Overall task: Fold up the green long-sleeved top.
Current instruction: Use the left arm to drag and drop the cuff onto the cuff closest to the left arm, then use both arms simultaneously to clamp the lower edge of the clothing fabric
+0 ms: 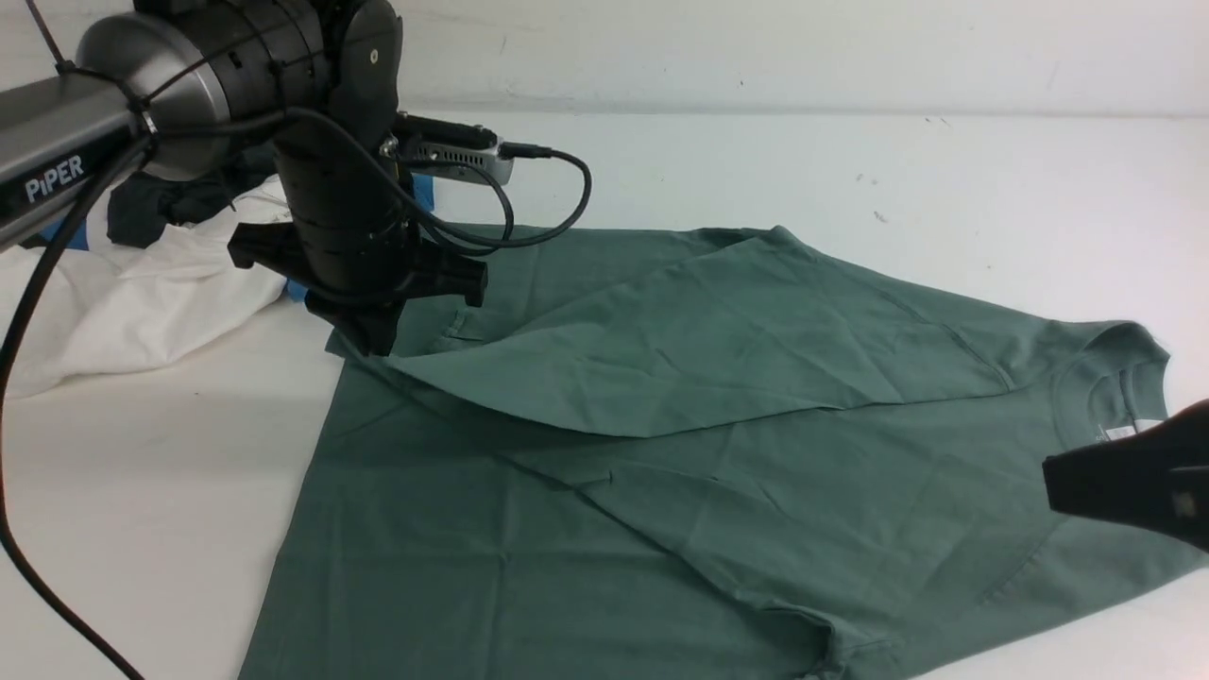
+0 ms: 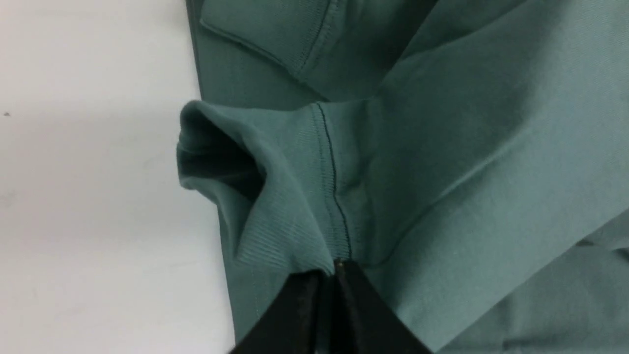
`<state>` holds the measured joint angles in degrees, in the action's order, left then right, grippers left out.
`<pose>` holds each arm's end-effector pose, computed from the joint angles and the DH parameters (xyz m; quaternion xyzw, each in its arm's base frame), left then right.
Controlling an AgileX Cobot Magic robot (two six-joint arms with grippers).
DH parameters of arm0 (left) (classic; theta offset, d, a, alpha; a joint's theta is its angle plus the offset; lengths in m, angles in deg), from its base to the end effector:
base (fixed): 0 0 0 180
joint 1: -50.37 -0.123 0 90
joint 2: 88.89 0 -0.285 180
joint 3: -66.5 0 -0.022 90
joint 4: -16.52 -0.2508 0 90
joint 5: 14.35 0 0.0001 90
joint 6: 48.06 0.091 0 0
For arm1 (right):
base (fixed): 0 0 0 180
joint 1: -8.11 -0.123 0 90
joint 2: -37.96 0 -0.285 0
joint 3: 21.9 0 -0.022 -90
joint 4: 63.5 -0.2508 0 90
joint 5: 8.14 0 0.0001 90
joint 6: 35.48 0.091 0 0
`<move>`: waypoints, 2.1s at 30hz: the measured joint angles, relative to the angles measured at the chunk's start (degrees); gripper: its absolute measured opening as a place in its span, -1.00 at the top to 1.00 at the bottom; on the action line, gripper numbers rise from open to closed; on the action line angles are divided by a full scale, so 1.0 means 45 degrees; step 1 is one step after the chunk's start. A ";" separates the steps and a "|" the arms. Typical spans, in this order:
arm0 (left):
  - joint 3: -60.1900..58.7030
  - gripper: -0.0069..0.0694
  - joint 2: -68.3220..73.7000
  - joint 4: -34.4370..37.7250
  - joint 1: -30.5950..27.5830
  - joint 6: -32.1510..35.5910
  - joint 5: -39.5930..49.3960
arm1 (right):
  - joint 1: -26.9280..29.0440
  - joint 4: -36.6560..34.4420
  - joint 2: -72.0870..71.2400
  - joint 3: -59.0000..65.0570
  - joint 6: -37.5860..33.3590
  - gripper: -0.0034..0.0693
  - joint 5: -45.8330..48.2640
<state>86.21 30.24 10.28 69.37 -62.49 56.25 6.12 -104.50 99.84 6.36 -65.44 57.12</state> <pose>0.3865 -0.1232 0.2635 0.0532 0.9934 0.0255 0.0983 0.1524 0.0596 0.3332 -0.1793 0.9006 0.2836 0.2763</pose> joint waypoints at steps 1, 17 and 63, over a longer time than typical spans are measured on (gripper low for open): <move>-0.0026 0.70 0.0018 0.0000 0.0000 0.0000 0.0000 | 0.0000 0.0000 0.0000 0.0000 0.0000 0.95 0.0031; -0.0673 0.03 -0.0281 0.0461 0.0000 0.0129 -0.0026 | 0.0000 0.0000 0.0000 0.0000 0.0000 0.95 0.0498; -1.0996 -0.13 -0.3441 0.0932 -0.0014 -0.0905 -0.2986 | 0.0000 0.3984 0.1051 0.0000 0.3344 0.95 0.1247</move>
<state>36.73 14.76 14.47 69.31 -66.57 42.81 6.12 -86.57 104.57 6.36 -50.39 62.73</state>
